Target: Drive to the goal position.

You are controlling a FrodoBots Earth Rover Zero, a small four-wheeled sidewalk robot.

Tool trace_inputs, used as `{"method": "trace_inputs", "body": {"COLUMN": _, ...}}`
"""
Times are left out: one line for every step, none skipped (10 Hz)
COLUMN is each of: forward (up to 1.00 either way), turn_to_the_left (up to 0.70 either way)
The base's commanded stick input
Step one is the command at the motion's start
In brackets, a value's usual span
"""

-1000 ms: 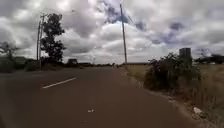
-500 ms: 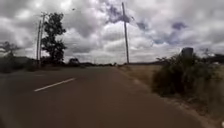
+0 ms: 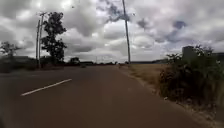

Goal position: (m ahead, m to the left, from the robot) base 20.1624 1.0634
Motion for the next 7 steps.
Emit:
{"method": "trace_inputs", "body": {"forward": 0.85, "turn_to_the_left": 0.00}}
{"method": "trace_inputs", "body": {"forward": 0.85, "turn_to_the_left": 0.00}}
{"method": "trace_inputs", "body": {"forward": 0.85, "turn_to_the_left": 0.00}}
{"method": "trace_inputs", "body": {"forward": 0.85, "turn_to_the_left": 0.00}}
{"method": "trace_inputs", "body": {"forward": 0.85, "turn_to_the_left": 0.00}}
{"method": "trace_inputs", "body": {"forward": 0.85, "turn_to_the_left": 0.00}}
{"method": "trace_inputs", "body": {"forward": 0.85, "turn_to_the_left": 0.00}}
